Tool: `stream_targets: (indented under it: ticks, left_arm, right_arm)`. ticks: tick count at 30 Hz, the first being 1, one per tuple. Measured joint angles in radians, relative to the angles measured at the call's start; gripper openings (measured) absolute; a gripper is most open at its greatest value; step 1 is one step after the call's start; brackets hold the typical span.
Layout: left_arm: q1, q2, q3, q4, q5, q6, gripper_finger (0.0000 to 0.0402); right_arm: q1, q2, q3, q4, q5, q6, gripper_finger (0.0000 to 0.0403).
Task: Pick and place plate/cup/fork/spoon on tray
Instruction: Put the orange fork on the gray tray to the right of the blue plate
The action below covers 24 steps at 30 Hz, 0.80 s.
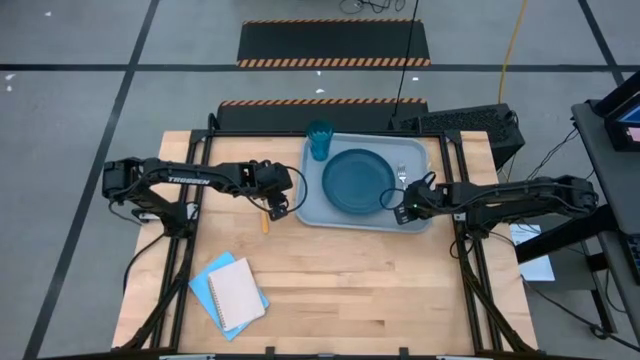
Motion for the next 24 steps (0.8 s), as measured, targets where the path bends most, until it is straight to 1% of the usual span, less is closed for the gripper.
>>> stream_targets:
  ticks: [5,8,13,19,24]
  left_arm:
    - [0.0,0.0,0.0,0.0,0.0,0.0,0.0127]
    - [0.0,0.0,0.0,0.001,0.0,0.0,0.0127]
    - [0.0,0.0,0.0,0.001,0.0,0.0,0.0127]
    - [0.0,0.0,0.0,0.001,0.0,0.0,0.0127]
    - [0.0,0.0,0.0,0.001,0.0,0.0,0.0127]
  right_arm:
    - [0.005,0.049,-0.002,0.018,0.006,0.009,0.0068]
    - [0.016,0.07,-0.002,0.064,0.009,0.008,0.0068]
    - [0.026,0.073,-0.004,0.113,0.016,0.009,0.0068]
    - [0.026,0.073,-0.004,0.114,0.026,0.003,0.0068]
    - [0.026,0.073,-0.005,0.131,0.027,-0.032,0.0068]
